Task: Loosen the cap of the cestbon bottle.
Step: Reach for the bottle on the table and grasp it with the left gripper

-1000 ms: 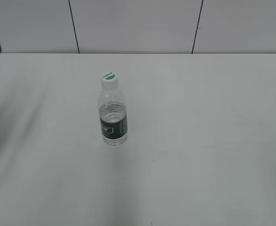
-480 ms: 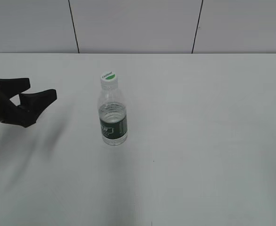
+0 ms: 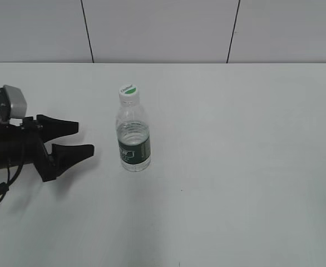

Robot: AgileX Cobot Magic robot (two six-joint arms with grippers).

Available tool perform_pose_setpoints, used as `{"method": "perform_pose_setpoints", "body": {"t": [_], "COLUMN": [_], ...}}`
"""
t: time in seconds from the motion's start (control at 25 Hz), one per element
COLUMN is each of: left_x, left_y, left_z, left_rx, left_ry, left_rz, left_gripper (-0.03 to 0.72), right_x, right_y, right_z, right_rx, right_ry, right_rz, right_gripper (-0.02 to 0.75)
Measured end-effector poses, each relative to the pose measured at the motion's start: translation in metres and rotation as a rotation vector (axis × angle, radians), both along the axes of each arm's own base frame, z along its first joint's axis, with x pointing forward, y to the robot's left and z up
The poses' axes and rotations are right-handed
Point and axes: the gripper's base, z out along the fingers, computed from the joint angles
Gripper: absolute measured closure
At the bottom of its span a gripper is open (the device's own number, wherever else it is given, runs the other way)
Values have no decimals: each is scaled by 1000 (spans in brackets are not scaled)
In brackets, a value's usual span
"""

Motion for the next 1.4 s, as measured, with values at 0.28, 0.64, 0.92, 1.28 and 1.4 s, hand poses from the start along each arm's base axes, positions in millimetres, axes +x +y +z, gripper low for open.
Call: {"method": "perform_pose_setpoints", "body": {"t": [0.28,0.64,0.92,1.28,1.4], "left_x": [23,41,37,42,43], "left_y": [-43,-103,-114,-106,-102], "left_z": [-12,-10,-10,-15,-15], "left_rx": [38,10,10,60,58], "left_ry": [-81,-155,-156,-122,-110], "left_rz": [-272,-406,-433,-399,-386], "left_gripper": [101,100,100,100,100], "right_x": [0,0,6,36,48], "right_y": [0,1,2,11,15], "right_z": [0,0,5,28,29], "right_rx": [1,6,18,-36,-51], "right_ry": [0,0,36,98,151], "right_rz": [1,4,12,130,184], "right_gripper": [150,150,150,150,150]}}
